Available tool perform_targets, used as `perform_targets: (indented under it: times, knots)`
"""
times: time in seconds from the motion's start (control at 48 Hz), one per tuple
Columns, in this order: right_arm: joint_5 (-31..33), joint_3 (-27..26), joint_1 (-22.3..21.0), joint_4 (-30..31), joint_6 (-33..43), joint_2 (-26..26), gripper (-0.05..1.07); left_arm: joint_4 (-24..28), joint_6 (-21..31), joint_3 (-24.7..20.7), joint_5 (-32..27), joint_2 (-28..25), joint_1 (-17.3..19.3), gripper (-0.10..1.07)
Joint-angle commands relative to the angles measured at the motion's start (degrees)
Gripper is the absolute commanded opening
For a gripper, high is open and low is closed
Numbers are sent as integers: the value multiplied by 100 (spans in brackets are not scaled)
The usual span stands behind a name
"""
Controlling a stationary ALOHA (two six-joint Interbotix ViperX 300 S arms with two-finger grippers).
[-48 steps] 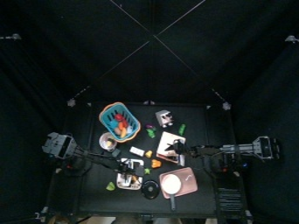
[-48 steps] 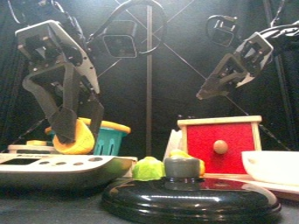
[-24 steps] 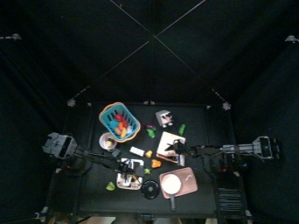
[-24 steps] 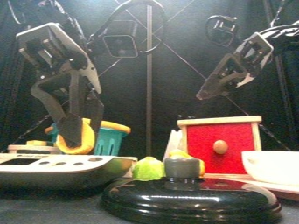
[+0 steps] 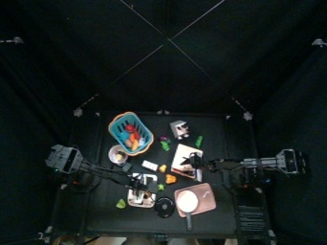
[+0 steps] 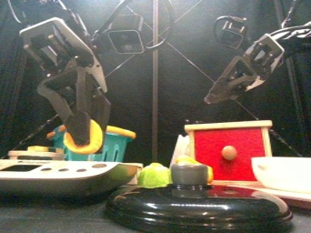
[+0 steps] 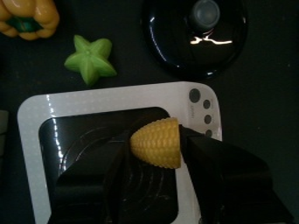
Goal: Grab corn top
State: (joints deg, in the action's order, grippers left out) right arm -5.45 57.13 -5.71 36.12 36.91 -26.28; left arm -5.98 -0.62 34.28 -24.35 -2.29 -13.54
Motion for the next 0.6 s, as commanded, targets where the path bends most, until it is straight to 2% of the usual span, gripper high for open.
perform_targets:
  times: [0.0,0.188,0.396,0.583]
  knots:
    - [-44,-97,9,-9,0,-44,80,167,9,-193,35,220,88,71]
    - [-44,-88,9,-9,0,-44,80,659,9,-255,35,246,466,71]
    - [-35,-88,9,-9,0,-44,80,729,-9,-246,62,220,580,71]
    - [-35,-88,18,-35,9,-35,80,773,0,-255,369,220,668,71]
